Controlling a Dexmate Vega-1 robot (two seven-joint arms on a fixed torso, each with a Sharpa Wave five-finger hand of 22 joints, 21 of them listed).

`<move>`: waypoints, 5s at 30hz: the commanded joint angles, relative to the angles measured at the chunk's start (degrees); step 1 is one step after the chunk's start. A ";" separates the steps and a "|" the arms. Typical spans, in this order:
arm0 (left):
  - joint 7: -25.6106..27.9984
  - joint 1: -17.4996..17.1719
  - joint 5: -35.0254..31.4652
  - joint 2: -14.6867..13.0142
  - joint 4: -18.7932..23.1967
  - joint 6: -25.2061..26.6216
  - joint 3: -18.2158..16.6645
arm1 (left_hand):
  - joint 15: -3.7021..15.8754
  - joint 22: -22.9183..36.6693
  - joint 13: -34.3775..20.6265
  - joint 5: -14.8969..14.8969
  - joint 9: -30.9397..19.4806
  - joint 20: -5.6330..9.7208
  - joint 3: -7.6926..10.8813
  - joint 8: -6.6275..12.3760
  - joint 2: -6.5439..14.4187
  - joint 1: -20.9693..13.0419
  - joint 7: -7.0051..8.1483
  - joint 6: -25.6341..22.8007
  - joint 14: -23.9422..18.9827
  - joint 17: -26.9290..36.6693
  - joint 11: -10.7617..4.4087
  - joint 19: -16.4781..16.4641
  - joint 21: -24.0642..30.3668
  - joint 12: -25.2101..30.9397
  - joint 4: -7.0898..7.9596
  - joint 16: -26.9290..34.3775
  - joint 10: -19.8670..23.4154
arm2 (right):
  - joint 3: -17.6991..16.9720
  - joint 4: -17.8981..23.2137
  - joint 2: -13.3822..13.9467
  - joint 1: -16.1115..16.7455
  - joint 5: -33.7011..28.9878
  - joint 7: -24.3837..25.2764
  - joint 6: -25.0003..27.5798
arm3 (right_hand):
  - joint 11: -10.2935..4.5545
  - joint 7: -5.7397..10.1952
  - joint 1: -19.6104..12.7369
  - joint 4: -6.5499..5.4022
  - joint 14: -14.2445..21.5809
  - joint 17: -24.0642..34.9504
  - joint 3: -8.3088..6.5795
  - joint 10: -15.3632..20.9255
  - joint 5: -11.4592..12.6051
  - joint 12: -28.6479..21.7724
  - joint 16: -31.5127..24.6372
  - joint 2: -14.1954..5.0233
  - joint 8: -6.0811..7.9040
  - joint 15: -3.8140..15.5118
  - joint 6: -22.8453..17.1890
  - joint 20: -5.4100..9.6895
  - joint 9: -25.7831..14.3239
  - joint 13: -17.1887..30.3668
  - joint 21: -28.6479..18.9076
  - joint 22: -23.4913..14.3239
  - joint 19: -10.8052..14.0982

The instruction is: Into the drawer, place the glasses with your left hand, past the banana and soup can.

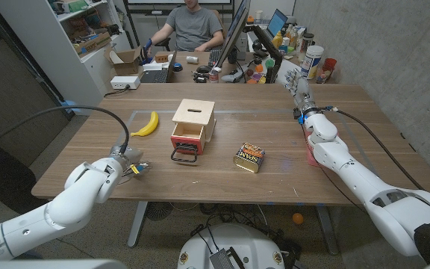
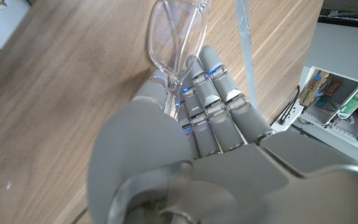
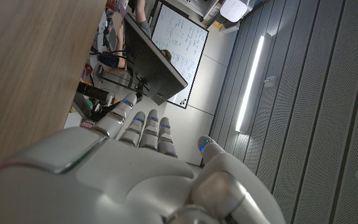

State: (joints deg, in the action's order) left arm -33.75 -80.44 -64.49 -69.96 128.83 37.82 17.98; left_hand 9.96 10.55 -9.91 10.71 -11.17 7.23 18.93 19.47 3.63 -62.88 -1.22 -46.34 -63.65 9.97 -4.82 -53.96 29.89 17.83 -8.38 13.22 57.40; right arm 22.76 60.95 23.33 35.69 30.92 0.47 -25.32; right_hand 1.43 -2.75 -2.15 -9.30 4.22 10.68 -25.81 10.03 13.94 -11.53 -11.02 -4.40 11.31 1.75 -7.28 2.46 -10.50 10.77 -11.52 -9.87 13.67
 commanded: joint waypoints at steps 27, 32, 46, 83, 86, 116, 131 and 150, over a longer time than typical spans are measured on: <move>18.40 -7.28 13.93 -11.85 6.11 11.05 -4.07 | 3.26 0.39 -0.47 -0.57 -0.30 0.85 2.52 0.95 2.19 -3.25 0.61 -14.37 -10.84 0.96 -4.28 -5.44 3.80 -0.24 -1.01 1.49 14.48 | 0.42 0.92 0.17 0.02 -0.88 0.63 0.87 | 0.09 -0.14 0.15 0.02 0.45 -0.05 -0.60 0.47 -0.17 0.28 -0.09 -4.10 -0.15 0.02 -0.63 1.09 -0.14 0.18 -0.12 -0.18 0.48; 19.94 -7.51 15.66 -13.84 6.80 12.68 -3.97 | 3.33 0.40 -0.50 -0.60 -0.30 0.87 2.56 0.82 2.15 -3.35 0.59 -14.50 -10.92 0.97 -4.33 -5.56 3.95 -0.41 -0.99 1.40 14.56 | 0.69 0.12 -0.24 -0.56 -1.12 0.45 0.60 | 0.06 -0.15 0.15 0.02 0.46 -0.05 -0.61 0.47 -0.17 0.28 -0.08 -4.11 -0.15 0.05 -0.62 1.12 -0.14 0.18 -0.11 -0.18 0.47; 27.00 -9.71 21.51 -19.02 8.91 17.87 -6.33 | 3.30 0.42 -0.56 -0.65 -0.30 0.94 2.62 0.41 2.12 -3.35 0.56 -14.58 -11.01 0.97 -4.33 -5.38 4.13 -0.80 -0.83 1.13 14.79 | 1.00 -1.52 -0.90 -1.62 -1.35 0.23 0.20 | 0.14 -0.16 0.14 0.01 0.46 -0.04 -0.66 0.51 -0.17 0.29 -0.04 -4.13 -0.18 0.03 -0.59 1.14 -0.14 0.18 -0.07 -0.18 0.41; 52.68 -6.02 16.31 -12.46 5.87 20.61 -0.57 | 3.25 0.42 -0.69 -0.64 -0.35 1.10 2.72 -0.61 1.89 -3.52 0.76 -15.25 -11.44 1.06 -4.34 -5.64 4.98 -1.98 -0.67 0.59 15.29 | 0.98 -6.16 -1.32 -3.28 -0.97 -1.78 -1.98 | 0.02 -0.18 0.15 0.01 0.59 -0.04 -0.70 0.68 -0.21 0.27 -0.02 -4.03 -0.16 0.01 -0.73 1.14 -0.14 0.19 -0.04 -0.18 0.42; 54.53 -5.79 15.89 -11.36 5.46 20.16 -0.43 | 3.37 0.42 -0.70 -0.64 -0.36 1.15 2.74 -0.68 1.86 -3.61 0.71 -15.46 -11.58 1.09 -4.40 -5.73 5.10 -2.02 -0.71 0.58 15.56 | 1.00 -6.10 -1.22 -3.27 -1.04 -1.78 -2.00 | 0.02 -0.16 0.16 0.01 0.59 -0.04 -0.70 0.68 -0.21 0.27 -0.01 -4.03 -0.17 -0.02 -0.73 1.16 -0.14 0.19 -0.04 -0.18 0.41; 68.45 -2.37 11.73 4.29 -0.49 10.97 -1.65 | 3.30 0.39 -0.76 -0.74 -0.37 1.22 2.76 -1.53 1.60 -3.78 0.33 -16.27 -12.24 1.12 -4.49 -5.92 5.78 -2.64 -0.67 0.41 16.43 | 0.74 -4.66 -0.13 -2.42 -1.05 -2.07 -2.10 | 0.02 -0.14 0.15 0.02 0.97 -0.05 -0.76 0.69 -0.22 0.31 -0.09 -4.01 -0.16 -0.11 -0.80 1.15 -0.15 0.19 -0.04 -0.18 0.47; 77.49 -0.95 17.23 13.41 -4.83 0.81 -5.55 | 3.40 0.37 -0.78 -0.75 -0.40 1.26 2.83 -2.01 1.58 -3.88 0.32 -16.49 -12.36 1.12 -4.58 -5.85 6.05 -3.02 -0.68 0.25 16.55 | 0.63 -2.77 0.70 -1.69 -1.22 -2.19 -1.92 | 0.09 -0.14 0.13 0.04 1.18 -0.07 -0.81 0.98 -0.22 0.22 -0.10 -4.01 -0.09 -0.10 -1.04 1.19 -0.16 0.19 -0.03 -0.17 0.49; 82.23 3.50 31.32 22.06 -12.38 -16.98 -8.56 | 3.30 0.36 -0.80 -0.82 -0.44 1.09 2.89 -2.72 1.51 -3.94 -0.06 -16.99 -12.70 1.18 -4.53 -5.54 6.42 -3.52 -0.64 0.15 16.98 | 0.80 -1.52 1.17 -1.38 -1.50 -3.62 -3.12 | 0.08 -0.12 0.10 0.06 1.41 -0.08 -0.88 1.37 -0.23 0.13 -0.09 -4.01 -0.05 -0.12 -1.29 1.19 -0.17 0.20 -0.01 -0.17 0.50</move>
State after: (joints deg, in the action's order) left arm 47.05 -79.65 -40.87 -52.40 120.30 30.34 10.94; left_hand 10.34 10.78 -10.59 9.41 -11.33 8.49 20.55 16.78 2.09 -64.44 -0.30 -56.62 -72.83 10.82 -5.75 -59.34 36.05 14.56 -9.86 13.37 70.23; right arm 23.37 58.71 24.22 34.21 29.71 -2.25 -27.70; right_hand 1.75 -2.99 -2.15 -9.16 4.92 10.38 -26.42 10.96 13.94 -11.20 -11.03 -4.40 11.31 1.65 -8.11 2.45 -10.50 10.77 -11.52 -9.88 13.66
